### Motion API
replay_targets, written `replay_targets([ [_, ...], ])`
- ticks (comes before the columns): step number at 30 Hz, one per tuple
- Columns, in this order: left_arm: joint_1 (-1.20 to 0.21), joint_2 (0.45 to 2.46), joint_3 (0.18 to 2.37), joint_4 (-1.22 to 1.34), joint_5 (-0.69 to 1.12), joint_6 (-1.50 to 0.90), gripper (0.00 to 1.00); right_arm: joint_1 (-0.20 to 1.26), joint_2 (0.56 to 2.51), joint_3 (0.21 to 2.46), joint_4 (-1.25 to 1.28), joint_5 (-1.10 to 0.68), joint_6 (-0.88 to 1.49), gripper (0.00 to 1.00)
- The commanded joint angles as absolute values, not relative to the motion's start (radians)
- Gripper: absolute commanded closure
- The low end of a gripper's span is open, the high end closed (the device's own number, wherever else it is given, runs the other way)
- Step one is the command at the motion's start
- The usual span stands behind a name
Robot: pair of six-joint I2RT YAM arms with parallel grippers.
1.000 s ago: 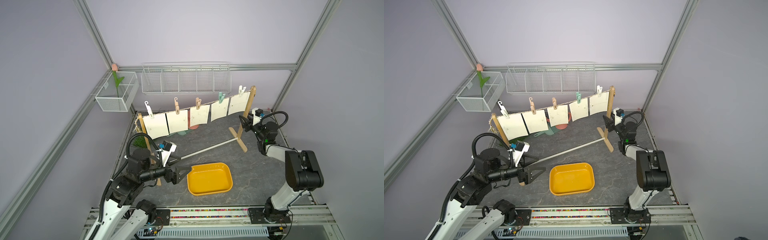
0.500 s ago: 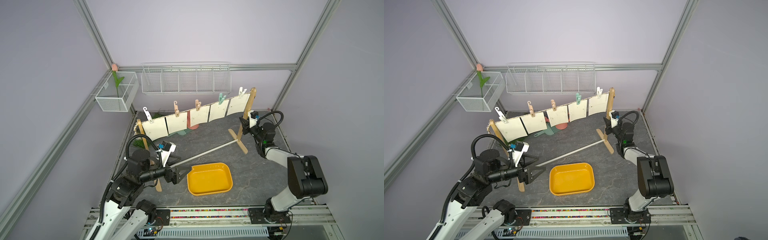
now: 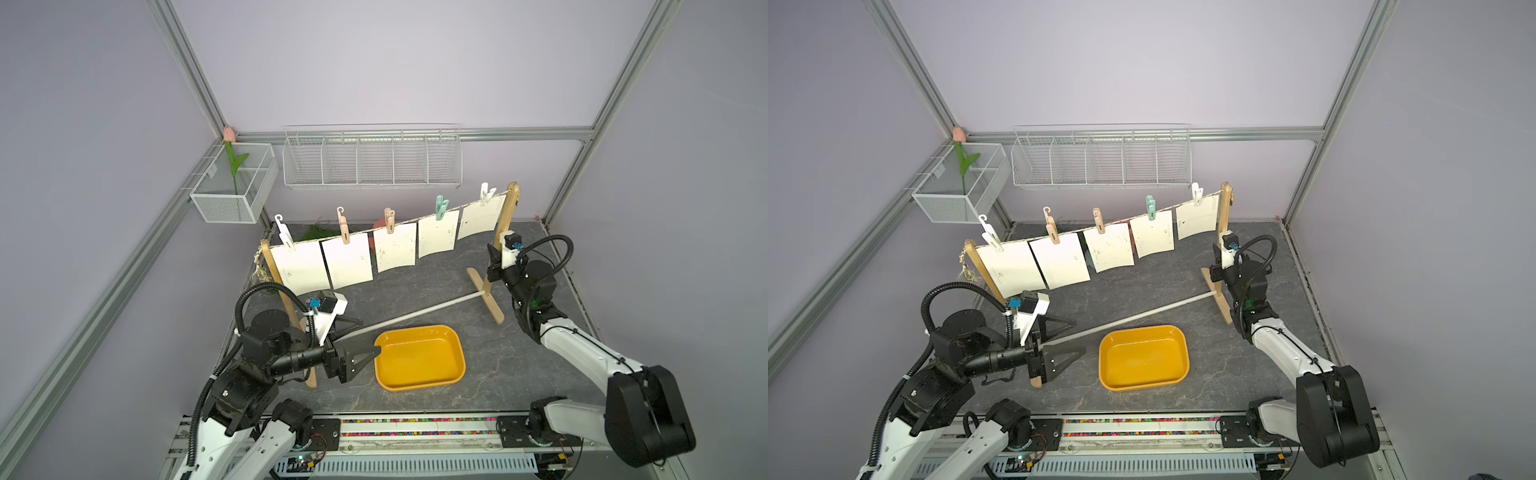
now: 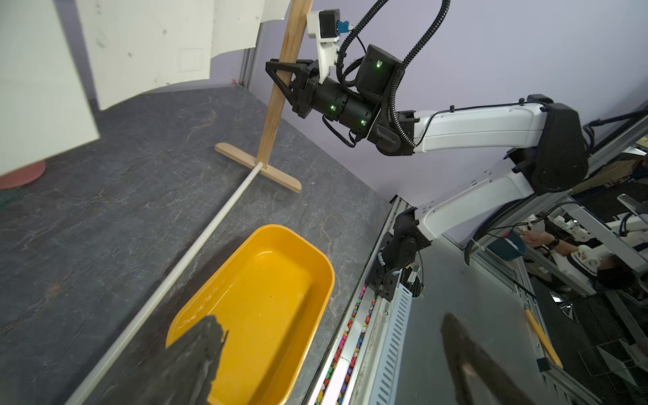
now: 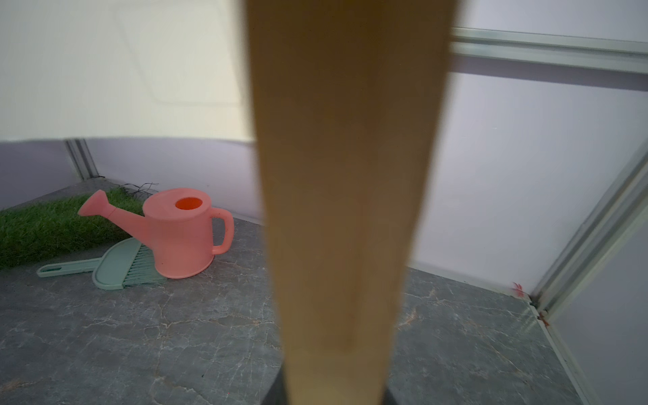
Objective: Remove the postcards from the strings
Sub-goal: Adjust the clothesline at the center of the board.
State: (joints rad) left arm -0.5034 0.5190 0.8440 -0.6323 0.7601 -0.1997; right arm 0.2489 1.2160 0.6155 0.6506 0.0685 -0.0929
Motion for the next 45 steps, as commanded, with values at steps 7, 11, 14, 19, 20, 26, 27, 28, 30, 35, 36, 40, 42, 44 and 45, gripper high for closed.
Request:
replay_targets([
  [7,-0.545,0.499,0.833,-0.636,0.818,-0.146,0.01,0.295,1.032,0.504,0.535,0.445,-0.135,0.91],
  [11,-0.548,0.488,0.832,-0.637,0.824,-0.146,0.01,0.300,0.941,0.464,0.440,0.521,-0.122,0.91],
  [14,-0.554,0.486,0.833,-0.634,0.831,-0.146,0.01,0.299,0.877,0.445,0.371,0.534,-0.118,0.90],
  [19,-0.560,0.488,0.840,-0.622,0.833,-0.141,0.01,0.302,0.794,0.447,0.207,0.525,-0.085,0.87],
  [20,-0.560,0.490,0.842,-0.616,0.834,-0.141,0.01,0.302,0.788,0.454,0.170,0.513,-0.080,0.87],
  [26,-0.561,0.501,0.863,-0.572,0.832,-0.155,0.00,0.308,0.761,0.509,-0.033,0.449,-0.049,0.53],
  [27,-0.561,0.504,0.867,-0.563,0.832,-0.158,0.00,0.310,0.750,0.524,-0.071,0.435,-0.043,0.48],
  [28,-0.561,0.506,0.871,-0.553,0.833,-0.161,0.00,0.310,0.741,0.542,-0.118,0.425,-0.037,0.43],
  [30,-0.561,0.513,0.884,-0.529,0.836,-0.172,0.00,0.310,0.715,0.593,-0.232,0.423,-0.010,0.33],
  [35,-0.561,0.543,0.939,-0.496,0.863,-0.168,0.01,0.310,0.693,0.761,-0.568,0.427,0.076,0.29],
  [36,-0.561,0.552,0.951,-0.488,0.873,-0.167,0.00,0.310,0.684,0.788,-0.628,0.412,0.084,0.29],
  [40,-0.563,0.595,1.000,-0.471,0.890,-0.154,0.01,0.310,0.608,0.873,-0.798,0.346,0.083,0.30],
  [42,-0.564,0.618,1.026,-0.473,0.892,-0.140,0.01,0.310,0.554,0.938,-0.848,0.275,0.057,0.30],
  [44,-0.569,0.637,1.046,-0.472,0.891,-0.128,0.02,0.310,0.514,0.989,-0.884,0.188,0.033,0.30],
  [45,-0.572,0.648,1.056,-0.470,0.889,-0.124,0.02,0.310,0.498,1.014,-0.896,0.136,0.018,0.30],
])
